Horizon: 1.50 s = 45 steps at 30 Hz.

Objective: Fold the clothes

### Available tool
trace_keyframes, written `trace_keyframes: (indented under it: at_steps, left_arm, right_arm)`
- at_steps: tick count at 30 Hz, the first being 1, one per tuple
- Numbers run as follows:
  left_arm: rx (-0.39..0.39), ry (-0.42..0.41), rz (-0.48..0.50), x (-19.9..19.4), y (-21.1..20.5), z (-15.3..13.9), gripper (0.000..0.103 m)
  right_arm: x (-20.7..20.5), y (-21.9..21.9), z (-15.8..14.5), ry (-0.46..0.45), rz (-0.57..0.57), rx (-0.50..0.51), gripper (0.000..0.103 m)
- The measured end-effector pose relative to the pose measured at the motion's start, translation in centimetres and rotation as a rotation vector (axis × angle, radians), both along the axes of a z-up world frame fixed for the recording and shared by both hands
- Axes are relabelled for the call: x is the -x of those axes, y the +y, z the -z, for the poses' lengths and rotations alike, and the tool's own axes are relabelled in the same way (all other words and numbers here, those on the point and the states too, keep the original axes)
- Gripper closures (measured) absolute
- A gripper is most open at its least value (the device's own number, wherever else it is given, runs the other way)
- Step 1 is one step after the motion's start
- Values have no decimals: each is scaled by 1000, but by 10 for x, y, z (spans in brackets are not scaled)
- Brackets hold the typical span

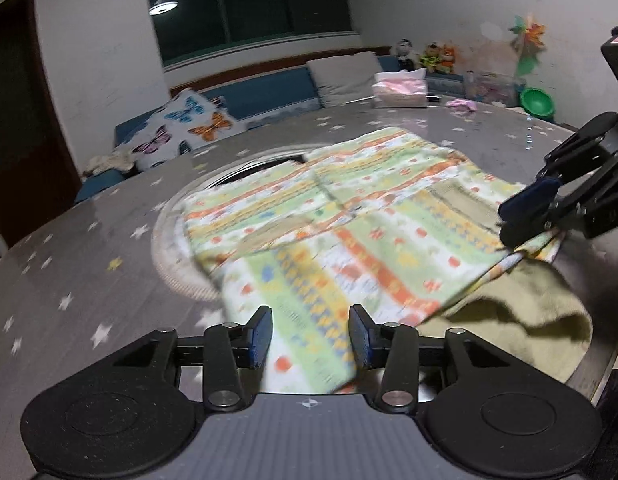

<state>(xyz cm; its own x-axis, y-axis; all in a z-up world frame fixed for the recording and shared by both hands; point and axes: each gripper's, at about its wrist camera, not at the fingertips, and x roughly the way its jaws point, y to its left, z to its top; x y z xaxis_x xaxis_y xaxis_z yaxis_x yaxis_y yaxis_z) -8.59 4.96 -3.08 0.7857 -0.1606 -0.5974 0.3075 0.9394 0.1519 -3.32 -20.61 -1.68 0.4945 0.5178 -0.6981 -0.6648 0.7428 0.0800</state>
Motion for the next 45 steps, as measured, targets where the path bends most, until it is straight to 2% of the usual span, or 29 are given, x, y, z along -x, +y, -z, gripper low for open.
trace_keyframes:
  at_steps: [3,7,10,12,15,20,26,27,28,29,30,31,34,37,42,44,45]
  left_arm:
    - [4,-1,-7,10,8,-1,49]
    - [-65,8,-17,19,13,-3,48]
    - [-88,7,-9,25,15,-6,49]
    - [-134,7,20,32,11,-6,49]
    - [-202,-7,89,44,2,-6,48]
    - [-255,-70,222,53,-26,-5,33]
    - [-299,-144,375,53,-63,5,34]
    - [-299,-150,391,52,-66,6,43]
    - [-290,-147,403,49,-68,5,60]
    - [-273,-140,407,46,-69,3,65]
    - [-254,-132,408,42,-69,1,77]
    - [-228,-128,403,38,-68,-3,85]
    - [-139,-116,369,21,-62,-18,92]
    - [-49,-101,326,1,-56,-33,94]
    - [12,-60,302,-29,-52,-43,94]
    - [20,-39,297,-38,-49,-43,94]
    - [22,-28,295,-42,-47,-43,93]
  right_arm:
    - [-1,-1,5,12,2,0,72]
    - [1,-5,-3,1,6,-8,72]
    - [-4,-6,2,15,24,-11,71]
    - [-4,-6,6,15,22,-11,71]
    - [-1,-9,1,20,22,-14,70]
    - [2,-15,-3,8,27,-4,66]
    - [18,-20,-6,-16,-9,31,64]
    - [20,-21,-6,-21,-15,38,63]
    - [23,-22,-7,-28,-23,49,63]
    - [25,-23,-8,-34,-32,63,59]
    - [27,-24,-8,-39,-41,74,54]
    - [29,-24,-8,-45,-52,86,53]
    - [35,-23,-10,-75,-106,116,50]
    - [35,-17,-10,-108,-148,121,50]
    - [25,1,-7,-157,-182,106,50]
    - [16,7,-5,-156,-183,94,55]
    - [12,9,-5,-138,-186,88,64]
